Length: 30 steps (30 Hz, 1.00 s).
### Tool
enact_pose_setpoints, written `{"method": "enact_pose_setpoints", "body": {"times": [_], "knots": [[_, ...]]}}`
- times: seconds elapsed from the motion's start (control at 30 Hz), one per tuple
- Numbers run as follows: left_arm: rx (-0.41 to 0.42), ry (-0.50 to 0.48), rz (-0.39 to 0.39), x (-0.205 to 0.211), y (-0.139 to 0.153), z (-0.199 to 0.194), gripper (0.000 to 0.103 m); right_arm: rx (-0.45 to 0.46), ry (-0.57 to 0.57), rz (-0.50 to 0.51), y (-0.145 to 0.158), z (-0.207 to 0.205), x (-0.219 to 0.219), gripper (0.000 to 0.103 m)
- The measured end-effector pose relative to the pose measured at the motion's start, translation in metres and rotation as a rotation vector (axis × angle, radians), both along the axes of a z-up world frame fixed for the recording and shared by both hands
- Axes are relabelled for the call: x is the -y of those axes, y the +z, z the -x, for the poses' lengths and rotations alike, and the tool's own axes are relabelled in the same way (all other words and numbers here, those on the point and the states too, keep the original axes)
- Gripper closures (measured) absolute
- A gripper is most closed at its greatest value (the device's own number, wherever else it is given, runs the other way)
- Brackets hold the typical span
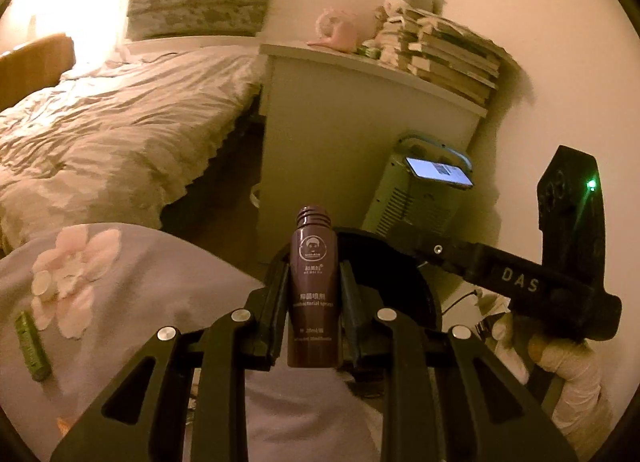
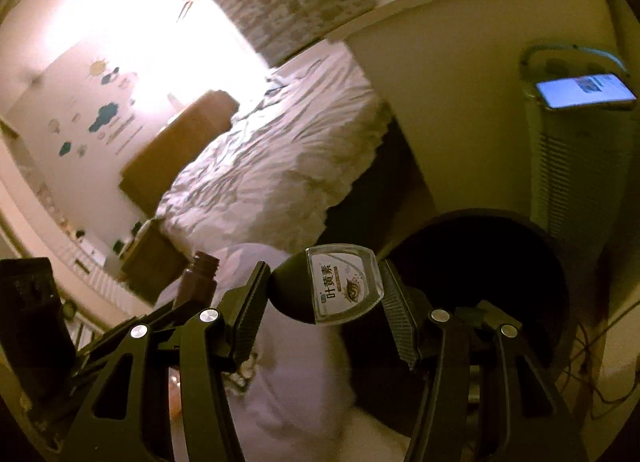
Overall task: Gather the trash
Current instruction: 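Carry both bottles over the black bin and open both tools to drop them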
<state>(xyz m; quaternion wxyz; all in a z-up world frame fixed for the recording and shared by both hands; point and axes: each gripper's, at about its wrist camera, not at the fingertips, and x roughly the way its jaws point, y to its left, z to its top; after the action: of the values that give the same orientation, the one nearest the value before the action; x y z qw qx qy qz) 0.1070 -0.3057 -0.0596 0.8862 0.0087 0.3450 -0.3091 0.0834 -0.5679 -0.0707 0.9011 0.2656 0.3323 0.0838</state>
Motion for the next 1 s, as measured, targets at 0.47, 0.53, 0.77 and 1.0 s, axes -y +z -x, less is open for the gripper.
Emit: {"method": "enact_pose_setpoints", "body": {"times": [0.47,0.53,0.77,1.0], "knots": [[-0.034,-0.063,-0.043,0.043,-0.021,-0.004,0.078,-0.057,-0.087,-0.035,-0.037,0.007,0.043,0.047],[-0.037,-0.068,-0.05,0.047,-0.023,-0.004,0.078,-0.066,-0.091,-0.038,-0.041,0.007,0.045,0.047],[-0.047,-0.076,-0.06,0.058,-0.027,-0.008,0.078,-0.092,-0.104,-0.053,-0.054,0.008,0.053,0.047],[-0.051,-0.089,-0.064,0.063,-0.029,-0.009,0.078,-0.114,-0.116,-0.061,-0.062,0.008,0.055,0.047]]}}
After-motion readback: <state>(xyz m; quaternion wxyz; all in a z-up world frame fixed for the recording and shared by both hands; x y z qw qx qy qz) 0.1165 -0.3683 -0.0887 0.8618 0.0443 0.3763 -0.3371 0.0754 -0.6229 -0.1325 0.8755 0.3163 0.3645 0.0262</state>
